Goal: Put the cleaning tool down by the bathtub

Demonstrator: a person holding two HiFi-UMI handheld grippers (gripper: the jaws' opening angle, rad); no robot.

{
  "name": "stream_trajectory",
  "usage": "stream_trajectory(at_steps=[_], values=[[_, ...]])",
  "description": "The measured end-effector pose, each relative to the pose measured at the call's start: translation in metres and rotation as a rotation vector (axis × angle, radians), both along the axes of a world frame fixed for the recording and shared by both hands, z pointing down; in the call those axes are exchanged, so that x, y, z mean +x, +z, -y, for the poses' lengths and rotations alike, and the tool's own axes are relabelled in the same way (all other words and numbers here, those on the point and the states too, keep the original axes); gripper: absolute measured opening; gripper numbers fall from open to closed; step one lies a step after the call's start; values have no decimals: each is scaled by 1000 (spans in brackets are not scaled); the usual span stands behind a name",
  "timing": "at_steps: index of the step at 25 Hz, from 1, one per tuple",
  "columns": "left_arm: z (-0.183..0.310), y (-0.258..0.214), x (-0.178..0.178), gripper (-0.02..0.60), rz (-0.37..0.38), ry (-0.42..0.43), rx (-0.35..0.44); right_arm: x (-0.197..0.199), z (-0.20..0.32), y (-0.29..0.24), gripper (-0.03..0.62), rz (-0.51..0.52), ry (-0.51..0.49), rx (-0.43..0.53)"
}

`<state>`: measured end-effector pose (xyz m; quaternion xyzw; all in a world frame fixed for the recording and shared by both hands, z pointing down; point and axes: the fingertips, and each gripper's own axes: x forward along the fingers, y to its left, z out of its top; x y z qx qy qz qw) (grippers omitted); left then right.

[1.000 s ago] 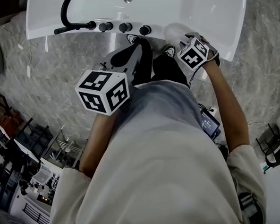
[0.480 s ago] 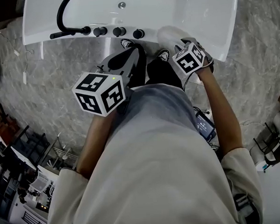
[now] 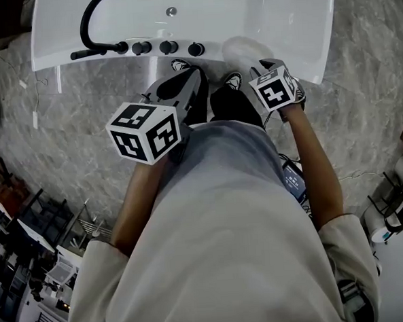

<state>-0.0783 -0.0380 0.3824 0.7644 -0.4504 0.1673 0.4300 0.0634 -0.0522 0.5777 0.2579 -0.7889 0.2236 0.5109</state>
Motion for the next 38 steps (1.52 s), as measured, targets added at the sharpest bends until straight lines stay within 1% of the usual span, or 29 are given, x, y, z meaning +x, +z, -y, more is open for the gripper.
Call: stream_trajectory(at_steps=[8, 15, 21, 25, 30, 35, 38], values=[[-2, 2, 2, 3, -8, 19, 7, 3, -9, -8, 108, 39, 71, -10], [-3, 2, 8, 3, -13, 31, 16, 6, -17, -21, 94, 108, 137, -31], [-3, 4, 11, 3, -49, 25, 4, 6, -17, -35, 83, 144, 161, -18], [-1, 5, 10, 3, -50, 24, 10, 5, -14, -43, 81, 170, 181, -14], [1, 6, 8, 3, -50, 19, 17, 8, -14, -56, 77, 226, 232, -28], [6, 6, 8, 3, -43, 25, 26, 13, -9, -78, 70, 260, 247, 3], [10, 4, 10, 3, -20, 37, 45, 16, -3, -88, 61, 284, 263, 21]])
